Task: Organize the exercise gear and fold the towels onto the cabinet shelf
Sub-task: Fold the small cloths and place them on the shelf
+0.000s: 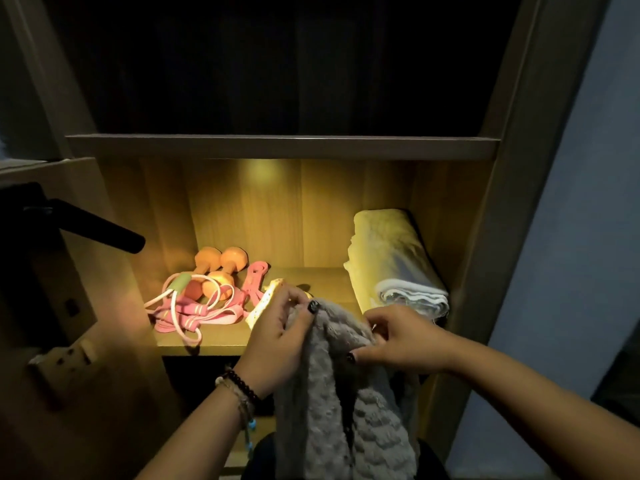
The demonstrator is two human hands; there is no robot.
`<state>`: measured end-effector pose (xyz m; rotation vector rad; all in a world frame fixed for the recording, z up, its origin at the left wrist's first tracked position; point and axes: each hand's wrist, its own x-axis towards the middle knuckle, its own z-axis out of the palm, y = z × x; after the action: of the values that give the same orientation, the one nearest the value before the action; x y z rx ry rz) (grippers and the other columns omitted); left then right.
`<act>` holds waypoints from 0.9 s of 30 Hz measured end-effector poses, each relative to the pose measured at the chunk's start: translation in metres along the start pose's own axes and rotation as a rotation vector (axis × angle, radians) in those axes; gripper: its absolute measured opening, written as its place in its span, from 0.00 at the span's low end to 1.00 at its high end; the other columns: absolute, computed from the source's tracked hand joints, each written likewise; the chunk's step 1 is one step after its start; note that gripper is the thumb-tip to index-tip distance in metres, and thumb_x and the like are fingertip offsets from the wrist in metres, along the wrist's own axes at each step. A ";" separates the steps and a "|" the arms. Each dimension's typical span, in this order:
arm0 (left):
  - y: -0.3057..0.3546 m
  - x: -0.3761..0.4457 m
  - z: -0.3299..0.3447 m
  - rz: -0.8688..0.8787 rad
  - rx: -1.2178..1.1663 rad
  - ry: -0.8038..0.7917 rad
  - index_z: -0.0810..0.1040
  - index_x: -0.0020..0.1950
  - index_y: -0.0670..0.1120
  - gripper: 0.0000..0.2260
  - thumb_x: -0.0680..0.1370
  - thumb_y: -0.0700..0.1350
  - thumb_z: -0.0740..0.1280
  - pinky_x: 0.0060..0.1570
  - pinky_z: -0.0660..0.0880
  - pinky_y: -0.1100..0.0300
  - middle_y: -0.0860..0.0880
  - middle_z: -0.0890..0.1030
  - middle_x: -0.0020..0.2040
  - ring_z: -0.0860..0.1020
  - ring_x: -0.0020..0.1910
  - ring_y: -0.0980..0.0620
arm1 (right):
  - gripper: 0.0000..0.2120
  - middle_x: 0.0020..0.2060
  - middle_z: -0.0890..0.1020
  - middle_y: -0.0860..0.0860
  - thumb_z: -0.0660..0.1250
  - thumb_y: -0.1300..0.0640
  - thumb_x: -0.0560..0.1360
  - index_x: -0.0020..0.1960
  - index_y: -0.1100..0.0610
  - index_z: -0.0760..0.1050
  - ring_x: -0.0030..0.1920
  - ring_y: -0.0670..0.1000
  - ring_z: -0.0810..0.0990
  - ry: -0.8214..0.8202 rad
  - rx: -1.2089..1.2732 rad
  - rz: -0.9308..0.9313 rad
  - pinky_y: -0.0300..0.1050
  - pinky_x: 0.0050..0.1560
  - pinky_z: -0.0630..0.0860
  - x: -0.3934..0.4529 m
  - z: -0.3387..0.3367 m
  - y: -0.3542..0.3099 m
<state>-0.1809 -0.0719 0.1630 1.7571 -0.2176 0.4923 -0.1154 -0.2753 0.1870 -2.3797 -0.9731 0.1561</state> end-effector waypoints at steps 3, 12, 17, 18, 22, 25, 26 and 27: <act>0.002 0.006 -0.009 0.037 -0.059 0.118 0.72 0.48 0.42 0.01 0.79 0.38 0.64 0.42 0.73 0.56 0.46 0.77 0.42 0.75 0.41 0.53 | 0.09 0.34 0.80 0.51 0.73 0.54 0.72 0.43 0.60 0.78 0.35 0.44 0.75 -0.065 0.228 -0.015 0.42 0.37 0.70 -0.013 0.024 0.016; -0.045 -0.024 -0.042 -0.043 0.177 0.318 0.83 0.40 0.48 0.15 0.69 0.27 0.71 0.47 0.76 0.71 0.55 0.83 0.41 0.79 0.44 0.66 | 0.13 0.20 0.67 0.42 0.75 0.55 0.70 0.33 0.52 0.72 0.24 0.39 0.63 0.178 0.425 0.201 0.33 0.29 0.61 -0.032 0.059 0.058; -0.062 -0.039 -0.037 -0.219 0.033 0.496 0.80 0.59 0.54 0.26 0.67 0.32 0.77 0.46 0.78 0.63 0.56 0.81 0.50 0.80 0.48 0.61 | 0.15 0.24 0.70 0.44 0.73 0.54 0.71 0.30 0.52 0.72 0.27 0.42 0.67 0.171 0.198 0.245 0.42 0.34 0.65 -0.034 0.052 0.061; -0.064 -0.039 -0.037 -0.252 0.042 0.533 0.81 0.56 0.53 0.22 0.66 0.34 0.77 0.45 0.78 0.63 0.56 0.81 0.49 0.79 0.48 0.59 | 0.16 0.24 0.71 0.46 0.72 0.54 0.72 0.29 0.53 0.72 0.28 0.43 0.68 0.183 0.167 0.259 0.43 0.35 0.66 -0.032 0.049 0.058; -0.070 -0.043 -0.025 -0.398 0.054 0.604 0.79 0.42 0.46 0.07 0.70 0.39 0.76 0.37 0.73 0.61 0.49 0.81 0.40 0.79 0.43 0.51 | 0.17 0.24 0.71 0.52 0.71 0.55 0.72 0.27 0.56 0.72 0.28 0.47 0.69 0.236 0.424 0.336 0.45 0.36 0.66 -0.030 0.046 0.041; -0.067 -0.056 -0.008 -0.422 0.056 0.595 0.76 0.42 0.44 0.07 0.72 0.41 0.74 0.34 0.71 0.61 0.49 0.79 0.36 0.77 0.36 0.54 | 0.17 0.34 0.82 0.61 0.72 0.52 0.69 0.36 0.67 0.80 0.36 0.54 0.79 0.241 0.683 0.398 0.47 0.42 0.73 -0.032 0.050 0.021; -0.065 -0.061 -0.001 -0.425 0.036 0.583 0.76 0.42 0.44 0.07 0.72 0.41 0.74 0.33 0.72 0.61 0.49 0.80 0.35 0.77 0.34 0.54 | 0.18 0.38 0.84 0.63 0.72 0.51 0.68 0.40 0.69 0.81 0.38 0.57 0.81 0.230 0.747 0.407 0.48 0.44 0.74 -0.033 0.051 0.015; -0.062 -0.066 0.006 -0.426 -0.007 0.567 0.76 0.43 0.44 0.07 0.72 0.41 0.74 0.32 0.73 0.60 0.49 0.81 0.34 0.79 0.34 0.53 | 0.17 0.41 0.84 0.64 0.72 0.52 0.69 0.42 0.68 0.82 0.42 0.59 0.83 0.213 0.805 0.419 0.49 0.47 0.76 -0.033 0.052 0.009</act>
<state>-0.2136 -0.0697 0.0784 1.5297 0.5424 0.6466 -0.1501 -0.2794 0.1354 -1.7560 -0.2153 0.3634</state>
